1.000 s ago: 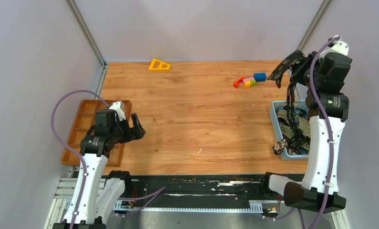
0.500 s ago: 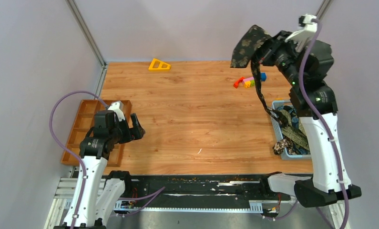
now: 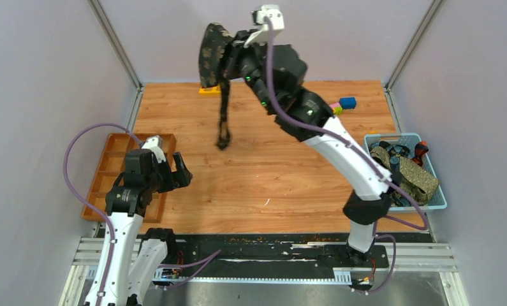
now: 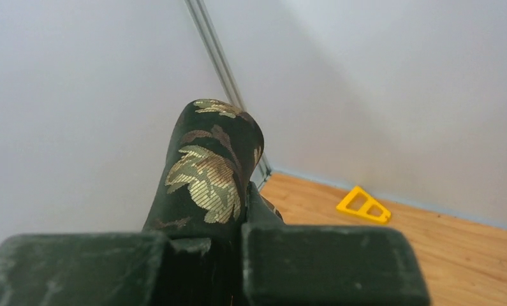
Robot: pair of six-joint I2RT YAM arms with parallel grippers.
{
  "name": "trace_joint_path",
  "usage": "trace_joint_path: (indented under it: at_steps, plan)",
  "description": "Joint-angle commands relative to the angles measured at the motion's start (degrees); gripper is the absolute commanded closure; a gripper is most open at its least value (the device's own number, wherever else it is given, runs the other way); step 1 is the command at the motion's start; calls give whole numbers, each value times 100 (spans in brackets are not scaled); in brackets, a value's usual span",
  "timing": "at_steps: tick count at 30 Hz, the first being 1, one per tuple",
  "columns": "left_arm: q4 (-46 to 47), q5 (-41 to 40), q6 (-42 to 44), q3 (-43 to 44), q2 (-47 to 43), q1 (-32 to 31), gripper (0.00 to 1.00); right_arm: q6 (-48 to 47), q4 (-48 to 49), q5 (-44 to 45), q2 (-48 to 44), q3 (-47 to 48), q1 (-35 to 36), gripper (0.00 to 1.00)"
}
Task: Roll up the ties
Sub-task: Place the tie at the center of the board.
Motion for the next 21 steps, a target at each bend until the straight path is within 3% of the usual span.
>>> trace_joint_path:
  at_steps: [1,5,9,10,11,13,14,17,21]
  plan:
    - [141,-97,-68,4,-95,-25,0,-955,215,2304,532,1449,484,100]
    - [141,-82,-67,-5,-109,-26,0,-233,647,2699,-578,-902,-156,100]
    - [143,-57,-59,-5,-82,-26,0,1711,518,1580,-1913,-3775,-1403,100]
    - [141,-52,-54,-5,-76,-25,0,2079,542,1204,-2183,-4540,-1743,95]
    - [136,-48,-50,-5,-74,-25,0,2286,708,767,-2424,-5239,-2028,81]
    - [138,-56,-55,-4,-76,-26,0,2571,830,189,-2684,-6460,-2574,34]
    - [134,-64,-58,-5,-75,-25,0,2682,730,-21,-2746,-6872,-2815,23]
    - [132,-56,-50,-3,-74,-24,0,2838,468,-726,-2939,-7838,-3501,15]
    - [132,-59,-58,-3,-57,-26,0,2820,357,-956,-3467,-8369,-4031,13]
